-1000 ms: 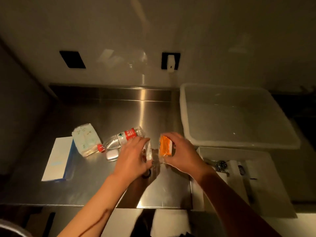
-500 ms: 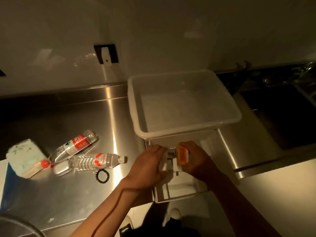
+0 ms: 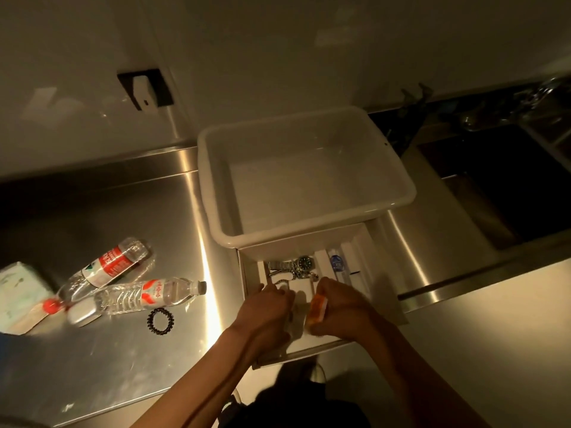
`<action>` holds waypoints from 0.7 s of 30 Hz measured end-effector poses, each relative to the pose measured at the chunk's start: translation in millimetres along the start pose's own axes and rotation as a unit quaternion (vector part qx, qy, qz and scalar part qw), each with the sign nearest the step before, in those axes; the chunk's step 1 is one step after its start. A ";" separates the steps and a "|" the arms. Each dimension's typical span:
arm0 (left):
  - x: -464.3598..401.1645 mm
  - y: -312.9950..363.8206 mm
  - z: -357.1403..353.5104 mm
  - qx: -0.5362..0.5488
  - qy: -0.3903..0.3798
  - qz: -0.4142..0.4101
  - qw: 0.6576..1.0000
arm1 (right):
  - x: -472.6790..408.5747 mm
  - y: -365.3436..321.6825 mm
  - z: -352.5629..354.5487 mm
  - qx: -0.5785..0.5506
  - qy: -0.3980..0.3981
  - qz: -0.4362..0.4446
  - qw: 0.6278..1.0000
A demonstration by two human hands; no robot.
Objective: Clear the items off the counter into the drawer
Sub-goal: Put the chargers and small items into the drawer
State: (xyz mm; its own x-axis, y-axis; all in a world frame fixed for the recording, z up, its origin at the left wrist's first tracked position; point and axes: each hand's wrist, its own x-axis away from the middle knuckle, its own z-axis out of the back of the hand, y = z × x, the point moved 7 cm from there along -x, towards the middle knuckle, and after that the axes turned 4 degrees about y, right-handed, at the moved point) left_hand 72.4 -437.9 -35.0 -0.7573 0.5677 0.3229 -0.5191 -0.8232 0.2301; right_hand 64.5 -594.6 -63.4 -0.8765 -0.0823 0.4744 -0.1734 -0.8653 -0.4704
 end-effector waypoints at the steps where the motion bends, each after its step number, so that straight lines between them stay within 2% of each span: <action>1: -1.4 2.4 -1.1 0.011 -0.006 -0.001 1.000 | 0.8 1.5 -1.3 0.001 0.001 -0.014 1.000; 5: -8.0 11.6 -3.7 0.029 -0.026 -0.022 0.999 | -0.9 9.6 -8.0 0.017 0.000 -0.044 0.999; 10: -11.1 16.7 -7.3 0.025 -0.022 -0.051 0.998 | -17.3 17.3 -17.4 0.101 0.024 -0.026 0.994; 15: -13.9 5.3 -13.5 0.004 -0.021 0.014 1.000 | -17.2 15.5 -25.1 0.114 0.001 -0.021 0.993; 21: -18.2 3.5 -16.9 0.021 -0.021 0.044 0.999 | -18.7 10.6 -25.9 0.140 -0.018 -0.025 0.990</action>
State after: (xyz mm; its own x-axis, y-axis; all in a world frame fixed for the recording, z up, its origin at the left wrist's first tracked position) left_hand 77.6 -451.2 -55.6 -0.7821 0.4933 0.3808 -0.4333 -0.8696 0.2367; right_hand 67.4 -589.4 -96.6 -0.8523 -0.0492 0.5207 -0.0805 -0.9713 -0.2237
